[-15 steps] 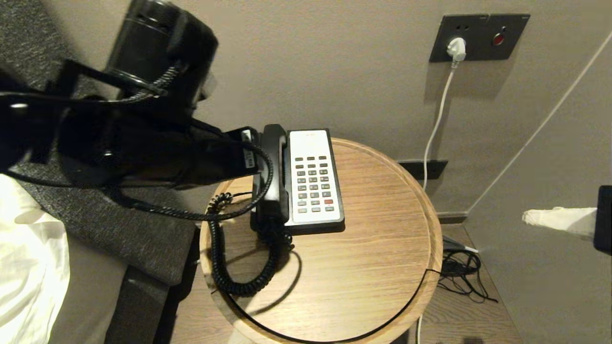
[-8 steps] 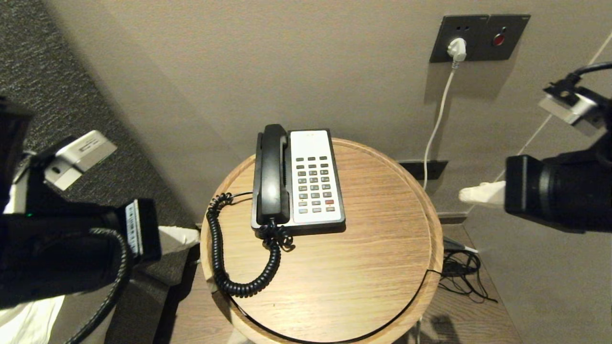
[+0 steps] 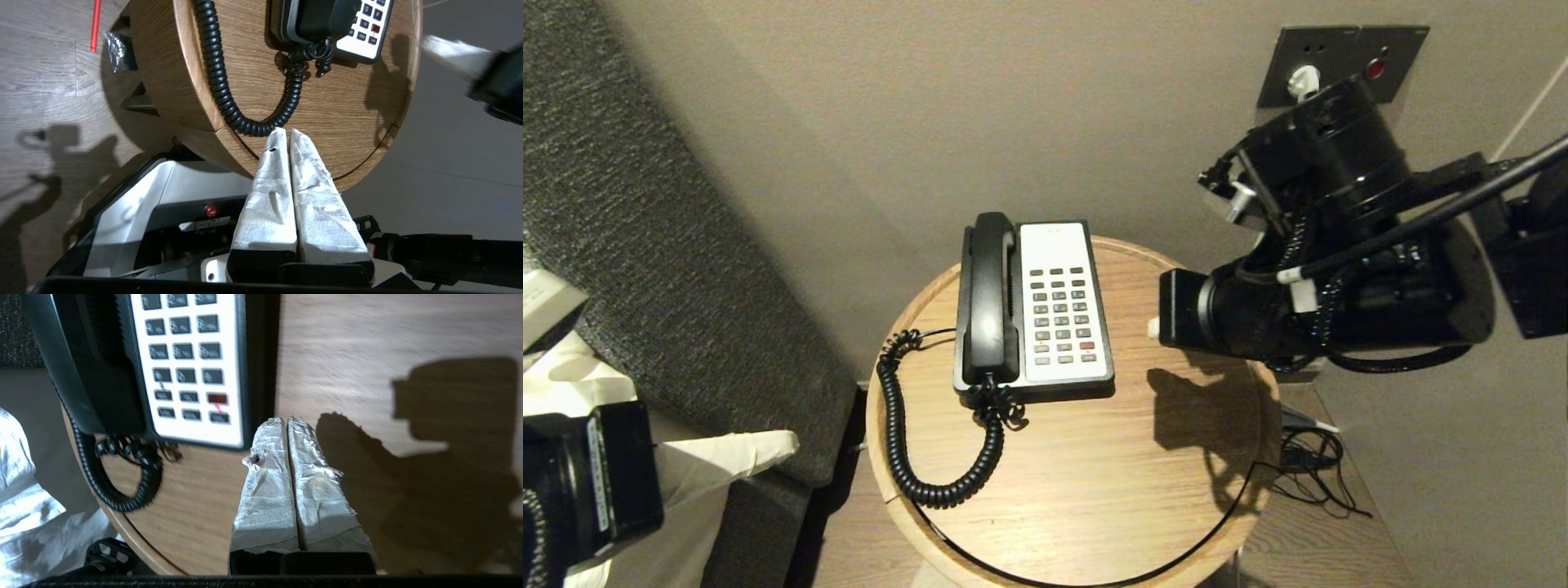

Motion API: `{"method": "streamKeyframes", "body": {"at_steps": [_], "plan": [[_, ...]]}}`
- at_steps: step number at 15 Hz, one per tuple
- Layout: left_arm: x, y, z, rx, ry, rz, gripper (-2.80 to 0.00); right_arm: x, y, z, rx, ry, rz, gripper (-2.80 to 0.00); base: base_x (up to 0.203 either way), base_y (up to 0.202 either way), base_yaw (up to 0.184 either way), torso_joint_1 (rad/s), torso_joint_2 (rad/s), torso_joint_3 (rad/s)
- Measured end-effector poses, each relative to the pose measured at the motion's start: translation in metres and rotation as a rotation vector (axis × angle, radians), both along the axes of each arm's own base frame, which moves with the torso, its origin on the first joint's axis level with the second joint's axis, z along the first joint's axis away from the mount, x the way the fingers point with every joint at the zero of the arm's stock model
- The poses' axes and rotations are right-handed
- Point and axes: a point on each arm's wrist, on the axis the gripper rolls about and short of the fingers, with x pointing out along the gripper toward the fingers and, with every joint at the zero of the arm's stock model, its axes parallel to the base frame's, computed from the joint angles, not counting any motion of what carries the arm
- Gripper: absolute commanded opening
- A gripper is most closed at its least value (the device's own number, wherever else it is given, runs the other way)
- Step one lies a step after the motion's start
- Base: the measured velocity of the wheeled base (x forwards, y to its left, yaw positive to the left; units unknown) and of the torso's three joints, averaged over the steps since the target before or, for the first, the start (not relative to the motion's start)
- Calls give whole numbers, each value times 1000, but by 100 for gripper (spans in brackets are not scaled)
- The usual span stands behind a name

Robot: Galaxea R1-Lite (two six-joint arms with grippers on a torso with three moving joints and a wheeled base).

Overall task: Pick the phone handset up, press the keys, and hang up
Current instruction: End the call using the dial pad

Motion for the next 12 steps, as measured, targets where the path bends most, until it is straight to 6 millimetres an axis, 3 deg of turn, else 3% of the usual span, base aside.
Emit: {"method": "streamKeyframes", "body": {"at_steps": [4,12], "plan": [[-1,1,-4,-4,-6,-1,-280,11,25,-8,-7,7,29,-280,0,0,0,0,0,0],[1,0,-11,6,9,-7,-280,14,42,-10,-13,11,56,-280,0,0,0,0,0,0]]}}
